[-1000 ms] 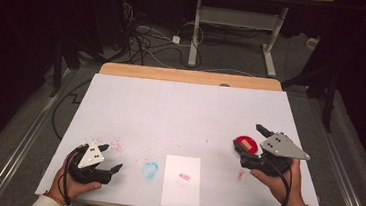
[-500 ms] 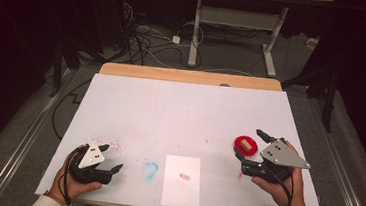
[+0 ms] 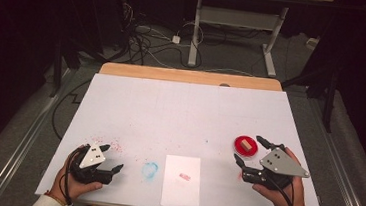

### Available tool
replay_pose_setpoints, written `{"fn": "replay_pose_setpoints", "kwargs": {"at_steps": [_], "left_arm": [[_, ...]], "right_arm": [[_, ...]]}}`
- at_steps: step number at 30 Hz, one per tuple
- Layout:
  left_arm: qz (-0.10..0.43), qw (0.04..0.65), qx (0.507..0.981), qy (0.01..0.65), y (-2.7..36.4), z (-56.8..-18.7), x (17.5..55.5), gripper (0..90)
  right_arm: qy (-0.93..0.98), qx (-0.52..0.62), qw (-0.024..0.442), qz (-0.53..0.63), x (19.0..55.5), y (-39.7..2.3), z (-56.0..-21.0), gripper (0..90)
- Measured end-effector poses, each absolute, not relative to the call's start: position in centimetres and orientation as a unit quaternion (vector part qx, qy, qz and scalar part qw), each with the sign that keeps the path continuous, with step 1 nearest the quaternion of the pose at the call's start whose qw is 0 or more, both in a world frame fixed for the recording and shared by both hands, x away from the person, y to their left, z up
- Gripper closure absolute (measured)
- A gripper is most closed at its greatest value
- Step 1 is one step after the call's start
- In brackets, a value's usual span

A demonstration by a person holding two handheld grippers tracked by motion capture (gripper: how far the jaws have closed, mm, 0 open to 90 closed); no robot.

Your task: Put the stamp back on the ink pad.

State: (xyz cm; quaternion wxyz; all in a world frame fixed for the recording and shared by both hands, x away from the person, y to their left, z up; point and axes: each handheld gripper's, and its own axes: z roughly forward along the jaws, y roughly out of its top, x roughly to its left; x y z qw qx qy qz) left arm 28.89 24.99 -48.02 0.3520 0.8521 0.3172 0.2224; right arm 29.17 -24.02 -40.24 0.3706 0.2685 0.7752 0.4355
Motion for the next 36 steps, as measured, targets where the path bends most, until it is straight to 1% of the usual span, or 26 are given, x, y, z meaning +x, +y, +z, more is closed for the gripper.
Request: {"fn": "replay_pose_setpoints", "kwargs": {"at_steps": [12,22,30,32,36], "left_arm": [[0.223,0.353,0.853,0.315,24.8,-48.0,29.0,20.6],[0.223,0.351,0.855,0.310,24.7,-48.1,29.2,20.6],[0.222,0.351,0.857,0.305,24.5,-48.1,29.3,20.6],[0.224,0.352,0.856,0.305,24.6,-48.1,29.3,20.6],[0.228,0.354,0.855,0.304,24.5,-47.9,29.0,20.6]], "right_arm": [[0.773,0.276,0.377,0.430,28.5,-25.1,-41.9,19.4],[0.775,0.296,0.370,0.419,28.5,-26.5,-43.6,20.3],[0.776,0.325,0.360,0.404,29.0,-28.2,-45.9,20.3],[0.777,0.328,0.364,0.395,29.2,-28.4,-46.4,20.7],[0.778,0.331,0.359,0.397,29.2,-28.7,-46.7,20.7]]}}
